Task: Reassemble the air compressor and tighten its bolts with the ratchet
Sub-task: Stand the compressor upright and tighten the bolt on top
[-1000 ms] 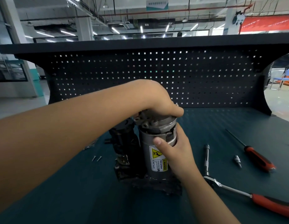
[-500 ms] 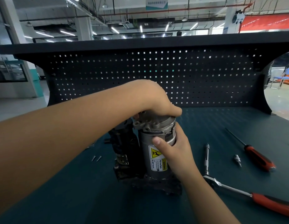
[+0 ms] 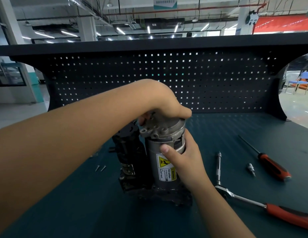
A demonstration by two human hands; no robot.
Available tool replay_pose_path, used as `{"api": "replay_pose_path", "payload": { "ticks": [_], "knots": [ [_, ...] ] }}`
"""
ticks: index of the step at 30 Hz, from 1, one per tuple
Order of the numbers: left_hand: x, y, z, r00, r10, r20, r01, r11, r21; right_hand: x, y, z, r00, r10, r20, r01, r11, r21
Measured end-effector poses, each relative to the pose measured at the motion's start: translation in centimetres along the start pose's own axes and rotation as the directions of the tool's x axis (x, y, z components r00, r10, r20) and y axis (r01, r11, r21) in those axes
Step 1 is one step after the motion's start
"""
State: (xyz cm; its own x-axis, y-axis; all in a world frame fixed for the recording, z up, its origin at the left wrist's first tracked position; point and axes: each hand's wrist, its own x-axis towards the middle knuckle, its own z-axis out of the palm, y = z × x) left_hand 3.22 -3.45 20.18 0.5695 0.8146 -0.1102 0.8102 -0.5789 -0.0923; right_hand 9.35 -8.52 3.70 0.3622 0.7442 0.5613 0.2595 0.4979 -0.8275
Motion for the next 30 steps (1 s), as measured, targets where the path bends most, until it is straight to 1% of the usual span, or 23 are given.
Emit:
{"api": "replay_pose_path", "payload": {
  "ticks": [1, 3, 7, 12, 15, 18, 20, 24, 26, 28, 30],
  "knots": [
    [0.0, -0.1, -0.1, 1.000, 0.009, 0.015, -0.008, 0.999, -0.037, 0.0, 0.0, 0.0, 1.000, 0.002, 0.002, -0.002, 1.000, -0.002],
    [0.0, -0.2, -0.1, 1.000, 0.015, -0.008, -0.016, 0.999, -0.038, 0.1, 0.0, 0.0, 1.000, 0.004, 0.006, -0.004, 1.000, -0.003],
    [-0.4, 0.1, 0.3, 0.994, 0.005, -0.114, 0.003, 0.997, 0.071, 0.1, 0.1, 0.0, 1.000, 0.001, 0.003, -0.001, 1.000, -0.002],
    [-0.4, 0.2, 1.1, 0.959, 0.018, -0.284, 0.049, 0.972, 0.228, 0.2, 0.0, 0.1, 1.000, -0.002, 0.003, 0.003, 1.000, -0.009],
    [-0.2, 0.0, 1.7, 0.948, 0.028, -0.316, 0.039, 0.978, 0.205, 0.2, 0.0, 0.1, 1.000, -0.004, 0.002, 0.004, 1.000, -0.006],
    [-0.1, 0.0, 2.1, 0.958, 0.034, -0.286, 0.024, 0.980, 0.197, 0.1, 0.1, 0.0, 1.000, -0.010, -0.004, 0.010, 1.000, 0.013],
    [-0.1, 0.1, 2.3, 0.956, 0.028, -0.293, 0.034, 0.978, 0.205, 0.0, 0.2, -0.1, 1.000, -0.014, -0.006, 0.014, 1.000, 0.017],
    [-0.1, 0.1, 3.2, 0.914, 0.073, -0.399, 0.040, 0.963, 0.267, -0.1, 0.2, -0.2, 1.000, -0.024, -0.011, 0.024, 0.999, 0.025],
    [0.3, -0.3, 3.9, 0.913, 0.085, -0.399, -0.006, 0.981, 0.194, -0.1, 0.3, -0.3, 1.000, -0.026, -0.014, 0.027, 0.999, 0.033],
    [0.3, -0.5, 4.4, 0.944, 0.118, -0.309, -0.107, 0.993, 0.051, -0.2, 0.3, -0.3, 1.000, -0.022, -0.013, 0.023, 0.999, 0.041],
    [0.3, -0.5, 4.7, 0.954, 0.203, -0.223, -0.222, 0.973, -0.066, -0.2, 0.3, -0.4, 1.000, -0.027, -0.014, 0.027, 0.999, 0.038]
  ]
}}
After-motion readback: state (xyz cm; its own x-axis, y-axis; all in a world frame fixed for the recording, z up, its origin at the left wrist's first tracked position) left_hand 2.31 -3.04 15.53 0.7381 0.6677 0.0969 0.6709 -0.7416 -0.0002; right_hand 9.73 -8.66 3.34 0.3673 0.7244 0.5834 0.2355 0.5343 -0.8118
